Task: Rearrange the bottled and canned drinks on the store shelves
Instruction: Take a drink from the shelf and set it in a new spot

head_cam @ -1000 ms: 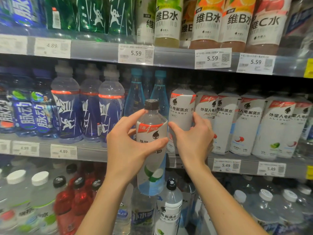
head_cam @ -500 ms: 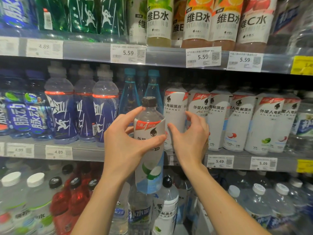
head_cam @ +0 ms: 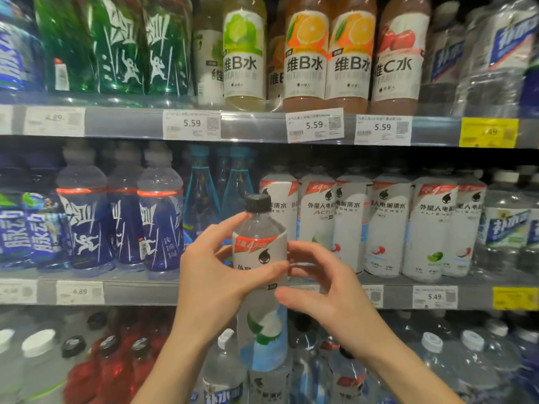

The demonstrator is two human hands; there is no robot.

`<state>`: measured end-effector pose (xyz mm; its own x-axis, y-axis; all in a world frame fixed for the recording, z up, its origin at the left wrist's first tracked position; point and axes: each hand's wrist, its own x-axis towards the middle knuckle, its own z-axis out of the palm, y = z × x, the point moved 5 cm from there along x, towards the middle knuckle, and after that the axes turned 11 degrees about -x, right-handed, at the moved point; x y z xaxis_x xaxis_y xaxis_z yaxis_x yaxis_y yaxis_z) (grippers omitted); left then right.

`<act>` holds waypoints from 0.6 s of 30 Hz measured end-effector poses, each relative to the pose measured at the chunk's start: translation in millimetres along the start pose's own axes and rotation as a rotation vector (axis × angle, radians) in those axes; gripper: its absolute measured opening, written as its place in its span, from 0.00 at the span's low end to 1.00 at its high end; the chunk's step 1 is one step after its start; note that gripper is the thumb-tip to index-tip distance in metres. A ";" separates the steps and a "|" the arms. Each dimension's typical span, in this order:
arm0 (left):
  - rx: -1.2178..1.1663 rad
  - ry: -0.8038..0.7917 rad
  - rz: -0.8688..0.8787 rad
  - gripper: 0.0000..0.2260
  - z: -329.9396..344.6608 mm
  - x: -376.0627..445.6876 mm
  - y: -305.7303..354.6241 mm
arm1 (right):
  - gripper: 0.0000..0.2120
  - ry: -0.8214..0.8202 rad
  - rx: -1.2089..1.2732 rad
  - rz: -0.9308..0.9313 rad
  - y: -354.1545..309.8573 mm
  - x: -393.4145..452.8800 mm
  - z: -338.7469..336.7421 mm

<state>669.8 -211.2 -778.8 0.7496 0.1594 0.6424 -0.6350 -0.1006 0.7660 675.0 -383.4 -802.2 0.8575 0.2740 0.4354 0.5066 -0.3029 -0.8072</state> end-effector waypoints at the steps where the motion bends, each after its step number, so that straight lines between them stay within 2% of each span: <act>1: -0.011 -0.012 -0.014 0.39 3.1 -1.5 0.3 | 0.27 -0.018 0.006 0.003 2.2 -1.2 -0.3; 6: -0.023 -0.057 -0.061 0.36 21.7 -10.9 1.7 | 0.33 -0.039 0.034 0.014 15.9 -4.6 -2.7; 14: -0.054 -0.108 -0.144 0.31 40.3 -20.5 -2.3 | 0.32 0.014 -0.005 0.019 28.0 -6.9 -18.5; 18: -0.083 -0.149 -0.191 0.34 44.1 -21.7 -7.7 | 0.34 0.033 -0.025 0.026 33.9 -6.9 -21.8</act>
<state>666.6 -257.2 -797.5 0.8726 0.0204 0.4881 -0.4881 -0.0006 0.8728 688.2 -415.5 -823.8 0.8727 0.2356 0.4276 0.4859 -0.3328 -0.8082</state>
